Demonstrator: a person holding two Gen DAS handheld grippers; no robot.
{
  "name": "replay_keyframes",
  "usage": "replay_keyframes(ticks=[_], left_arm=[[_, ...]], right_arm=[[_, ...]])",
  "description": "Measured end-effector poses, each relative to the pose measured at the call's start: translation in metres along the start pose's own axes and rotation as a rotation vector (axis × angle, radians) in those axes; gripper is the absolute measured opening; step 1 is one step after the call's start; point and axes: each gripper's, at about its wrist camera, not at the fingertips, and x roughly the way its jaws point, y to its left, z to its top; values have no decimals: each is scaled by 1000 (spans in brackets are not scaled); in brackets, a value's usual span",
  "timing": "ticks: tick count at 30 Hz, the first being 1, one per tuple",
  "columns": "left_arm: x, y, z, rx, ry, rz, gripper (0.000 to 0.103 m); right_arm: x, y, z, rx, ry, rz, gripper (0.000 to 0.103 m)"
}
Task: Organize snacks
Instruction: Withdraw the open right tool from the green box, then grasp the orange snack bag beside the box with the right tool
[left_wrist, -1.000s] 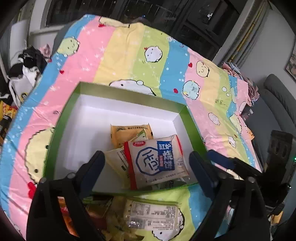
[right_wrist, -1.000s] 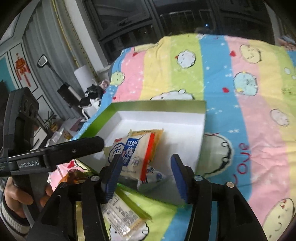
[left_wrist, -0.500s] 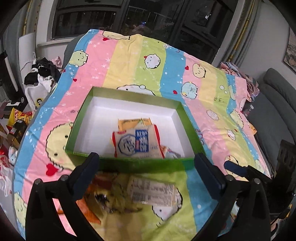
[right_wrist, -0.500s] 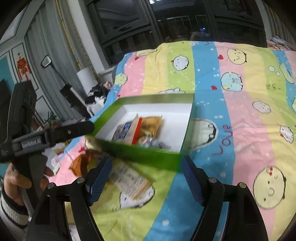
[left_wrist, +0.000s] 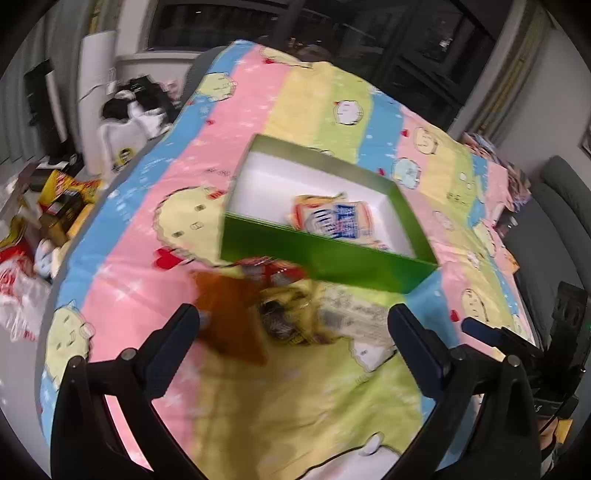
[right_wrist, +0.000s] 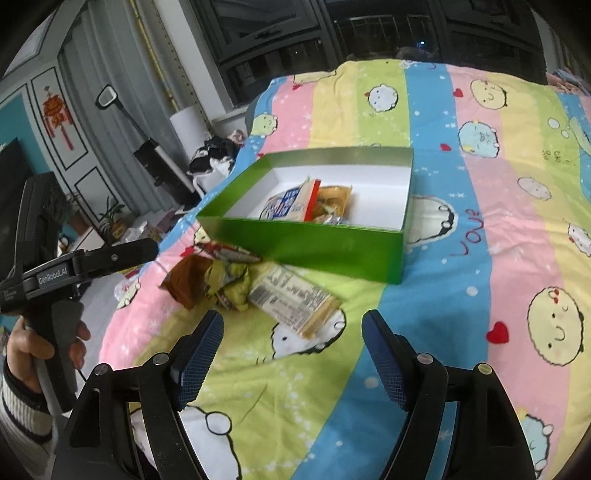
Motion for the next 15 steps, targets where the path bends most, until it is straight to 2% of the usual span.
replay_keyframes(ticks=[6, 15], left_arm=[[-6, 37, -21, -95, -20, -1, 102], [6, 72, -31, -165, -7, -20, 102]], right_arm=[[12, 7, -10, -6, 40, 21, 78], [50, 50, -25, -53, 121, 209, 78]])
